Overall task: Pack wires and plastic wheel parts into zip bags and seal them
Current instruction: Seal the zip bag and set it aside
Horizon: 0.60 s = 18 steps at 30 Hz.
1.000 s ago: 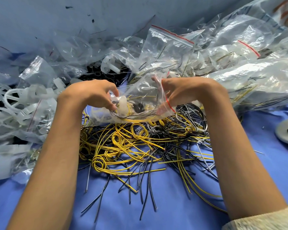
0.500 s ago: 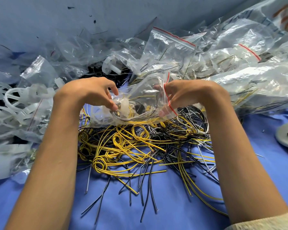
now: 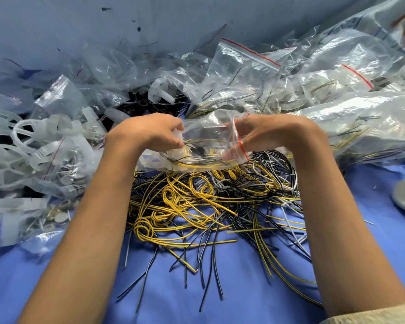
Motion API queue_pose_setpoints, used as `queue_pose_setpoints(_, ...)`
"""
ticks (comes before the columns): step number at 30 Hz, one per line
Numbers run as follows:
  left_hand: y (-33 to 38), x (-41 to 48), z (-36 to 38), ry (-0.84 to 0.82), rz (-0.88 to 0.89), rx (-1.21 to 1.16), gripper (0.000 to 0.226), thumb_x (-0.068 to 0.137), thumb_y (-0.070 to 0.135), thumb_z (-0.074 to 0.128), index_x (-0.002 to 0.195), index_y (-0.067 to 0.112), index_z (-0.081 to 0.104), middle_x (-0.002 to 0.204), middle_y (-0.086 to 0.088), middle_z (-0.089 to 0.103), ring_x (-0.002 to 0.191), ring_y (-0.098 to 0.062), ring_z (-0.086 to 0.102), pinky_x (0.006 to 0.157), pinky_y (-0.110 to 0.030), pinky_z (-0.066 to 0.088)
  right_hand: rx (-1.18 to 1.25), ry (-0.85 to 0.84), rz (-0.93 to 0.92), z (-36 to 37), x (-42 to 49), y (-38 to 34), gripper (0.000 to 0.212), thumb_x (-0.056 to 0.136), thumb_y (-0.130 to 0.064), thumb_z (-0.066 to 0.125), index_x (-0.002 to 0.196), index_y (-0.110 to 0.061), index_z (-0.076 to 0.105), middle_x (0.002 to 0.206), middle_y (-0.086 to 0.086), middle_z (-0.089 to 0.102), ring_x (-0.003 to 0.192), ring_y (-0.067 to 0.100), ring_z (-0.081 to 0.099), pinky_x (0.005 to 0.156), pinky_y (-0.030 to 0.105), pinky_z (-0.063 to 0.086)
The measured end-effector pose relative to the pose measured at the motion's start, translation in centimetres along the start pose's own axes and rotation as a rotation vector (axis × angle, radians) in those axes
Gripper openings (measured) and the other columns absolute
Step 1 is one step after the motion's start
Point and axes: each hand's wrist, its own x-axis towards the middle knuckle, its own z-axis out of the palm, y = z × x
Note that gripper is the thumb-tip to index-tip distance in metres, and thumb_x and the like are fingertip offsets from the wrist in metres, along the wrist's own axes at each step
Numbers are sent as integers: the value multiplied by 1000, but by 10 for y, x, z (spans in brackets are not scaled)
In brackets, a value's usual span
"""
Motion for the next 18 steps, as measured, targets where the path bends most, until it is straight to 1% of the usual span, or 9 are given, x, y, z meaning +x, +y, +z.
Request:
queue_pose_setpoints(3, 10, 3, 6, 7, -10, 100, 41, 95, 26, 45, 135, 18, 43, 135, -9, 49, 119, -28, 48, 99, -39, 40, 55, -7, -2, 1, 0, 0, 68, 78, -53, 66, 132, -17, 47, 127, 5, 57, 117, 24, 54, 100, 45, 44)
queue_pose_setpoints(6, 21, 6, 12, 1, -14, 157, 36, 93, 22, 40, 128, 17, 46, 131, -9, 50, 118, -32, 47, 107, -54, 29, 95, -16, -1, 2, -1, 1, 72, 77, -52, 67, 135, -17, 45, 130, 4, 56, 117, 23, 54, 99, 42, 46)
queue_pose_setpoints(7, 23, 7, 14, 0, -17, 180, 34, 94, 23, 40, 127, 17, 46, 130, -9, 51, 118, -33, 47, 108, -57, 26, 97, -19, 1, 2, -1, 0, 72, 76, -53, 67, 135, -18, 45, 129, 4, 56, 116, 23, 54, 98, 42, 47)
queue_pose_setpoints(9, 26, 7, 16, 7, -20, 218, 32, 95, 26, 40, 126, 18, 46, 129, -8, 51, 117, -34, 47, 106, -57, 23, 103, -20, 0, 2, -1, 1, 69, 76, -53, 67, 133, -19, 47, 123, 1, 59, 110, 21, 56, 93, 39, 49)
queue_pose_setpoints(11, 26, 8, 16, 14, -21, 220, 32, 95, 28, 40, 126, 20, 45, 129, -7, 51, 117, -33, 47, 105, -56, 23, 98, -7, -6, 2, -1, 2, 61, 78, -53, 66, 126, -19, 51, 112, -1, 61, 100, 17, 58, 84, 33, 51)
queue_pose_setpoints(15, 20, 9, 15, -27, -3, 171, 38, 95, 31, 39, 132, 22, 42, 135, -5, 49, 122, -31, 45, 107, -55, 27, 112, -3, -13, 2, -1, 2, 59, 78, -53, 66, 123, -18, 52, 115, 1, 60, 103, 19, 58, 88, 36, 51)
queue_pose_setpoints(18, 18, 10, 13, -37, 1, 141, 41, 95, 32, 40, 135, 22, 40, 138, -5, 47, 124, -31, 45, 107, -54, 28, 94, 20, -19, 2, 0, 3, 52, 77, -55, 66, 114, -19, 56, 105, 0, 61, 96, 18, 59, 79, 32, 51)
